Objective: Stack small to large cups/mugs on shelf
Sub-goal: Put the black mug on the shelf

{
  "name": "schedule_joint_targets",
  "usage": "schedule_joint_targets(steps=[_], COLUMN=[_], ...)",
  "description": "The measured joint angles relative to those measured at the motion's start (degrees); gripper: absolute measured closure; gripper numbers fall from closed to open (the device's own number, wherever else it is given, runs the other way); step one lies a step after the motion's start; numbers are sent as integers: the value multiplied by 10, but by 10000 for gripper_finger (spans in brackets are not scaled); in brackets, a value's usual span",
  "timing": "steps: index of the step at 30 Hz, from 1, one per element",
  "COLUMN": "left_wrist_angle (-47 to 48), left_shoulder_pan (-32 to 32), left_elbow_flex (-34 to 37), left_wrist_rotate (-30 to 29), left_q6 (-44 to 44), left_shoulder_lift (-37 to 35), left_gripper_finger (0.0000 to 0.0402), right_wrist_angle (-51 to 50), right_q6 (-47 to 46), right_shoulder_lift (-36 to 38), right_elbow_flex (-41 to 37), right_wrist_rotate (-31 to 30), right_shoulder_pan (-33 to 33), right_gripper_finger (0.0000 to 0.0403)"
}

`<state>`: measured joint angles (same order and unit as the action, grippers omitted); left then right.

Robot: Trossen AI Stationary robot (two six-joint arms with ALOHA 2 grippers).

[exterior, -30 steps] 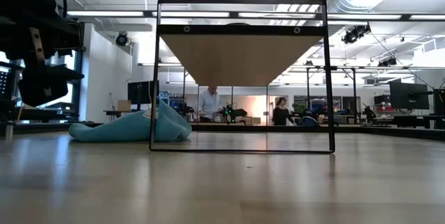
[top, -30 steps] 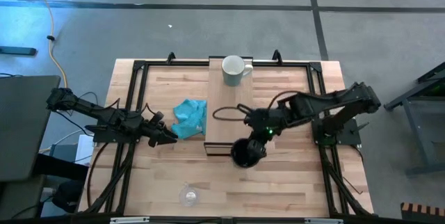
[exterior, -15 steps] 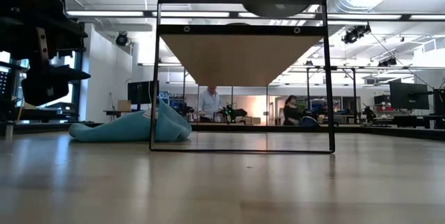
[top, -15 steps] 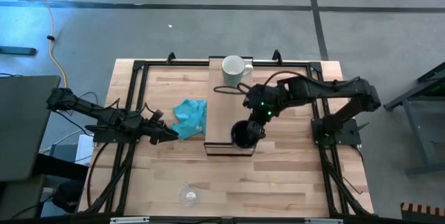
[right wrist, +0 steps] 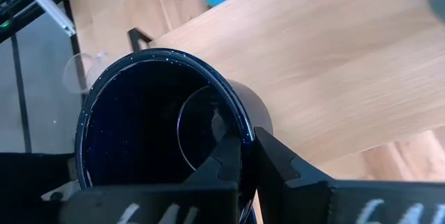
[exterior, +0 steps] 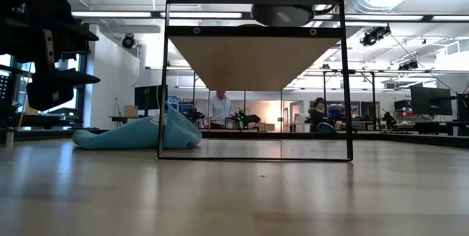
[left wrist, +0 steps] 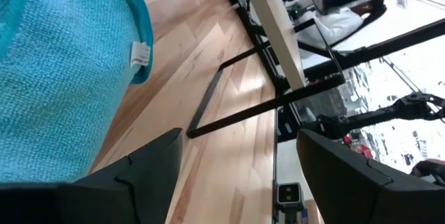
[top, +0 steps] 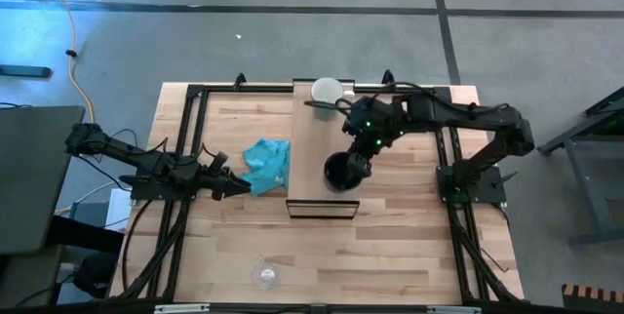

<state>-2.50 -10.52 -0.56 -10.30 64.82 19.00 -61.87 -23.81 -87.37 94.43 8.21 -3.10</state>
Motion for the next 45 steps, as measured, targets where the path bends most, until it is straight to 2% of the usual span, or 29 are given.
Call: schedule_joint_targets(steps=[18, 45], left_wrist_angle=[-3, -4], left_shoulder_pan=[0, 0], left_elbow_flex=[0, 0], left_wrist_rotate=[-15, -35], left_q6=[0, -3], left_shoulder_lift=[0, 0], left_gripper_finger=[131, 131], right_wrist_angle=[5, 59], right_q6=[70, 98], right_shoulder_lift=[0, -1], right_elbow_flex=[0, 0], right_wrist_rotate=[45, 56], right_shoulder_pan=[-109, -149], right_gripper_finger=[403, 403])
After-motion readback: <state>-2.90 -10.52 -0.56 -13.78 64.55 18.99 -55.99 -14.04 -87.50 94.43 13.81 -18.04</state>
